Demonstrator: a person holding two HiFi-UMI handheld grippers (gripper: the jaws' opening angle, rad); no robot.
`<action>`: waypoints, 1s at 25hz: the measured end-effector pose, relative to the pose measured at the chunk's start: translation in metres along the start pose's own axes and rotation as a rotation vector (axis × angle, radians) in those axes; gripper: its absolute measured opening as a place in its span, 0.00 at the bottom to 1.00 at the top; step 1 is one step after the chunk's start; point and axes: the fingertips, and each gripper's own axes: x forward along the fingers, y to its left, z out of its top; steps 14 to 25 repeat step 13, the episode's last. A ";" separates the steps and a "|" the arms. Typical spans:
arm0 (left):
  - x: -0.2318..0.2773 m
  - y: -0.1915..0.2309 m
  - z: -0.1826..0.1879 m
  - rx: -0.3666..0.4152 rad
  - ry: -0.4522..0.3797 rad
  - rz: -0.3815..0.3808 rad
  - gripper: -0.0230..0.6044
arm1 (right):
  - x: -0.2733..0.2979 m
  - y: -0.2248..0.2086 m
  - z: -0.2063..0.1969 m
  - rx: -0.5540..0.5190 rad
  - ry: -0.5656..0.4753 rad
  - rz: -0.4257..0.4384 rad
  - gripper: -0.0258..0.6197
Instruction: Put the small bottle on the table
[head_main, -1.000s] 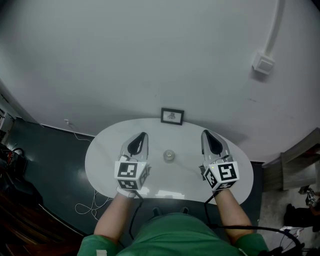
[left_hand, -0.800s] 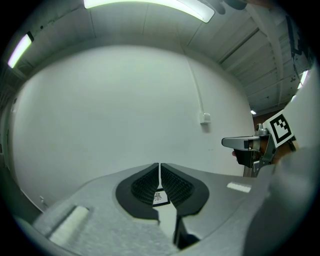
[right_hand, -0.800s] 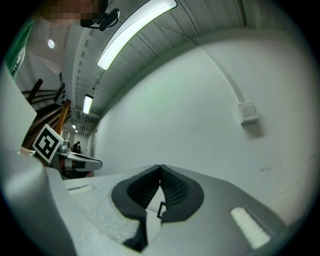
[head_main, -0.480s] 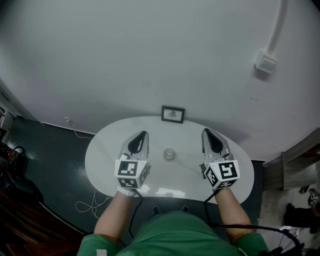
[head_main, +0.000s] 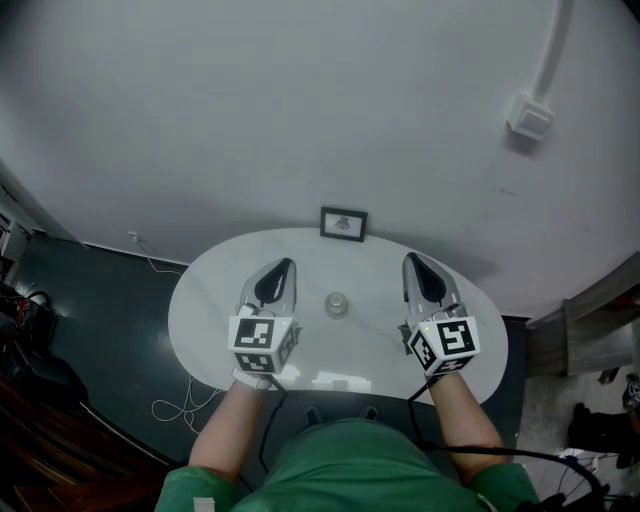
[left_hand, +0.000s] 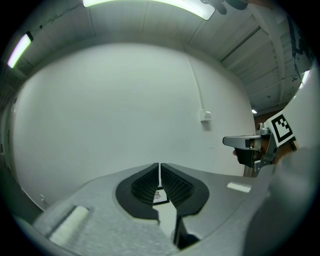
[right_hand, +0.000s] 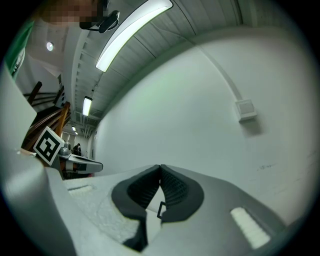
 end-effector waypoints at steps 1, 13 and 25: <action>0.000 -0.001 0.000 0.001 0.001 0.000 0.07 | -0.001 0.000 0.000 0.001 0.000 0.001 0.04; 0.002 -0.015 0.000 -0.002 0.007 0.013 0.07 | -0.009 -0.013 -0.001 0.001 -0.011 0.020 0.04; 0.002 -0.015 0.000 -0.002 0.007 0.013 0.07 | -0.009 -0.013 -0.001 0.001 -0.011 0.020 0.04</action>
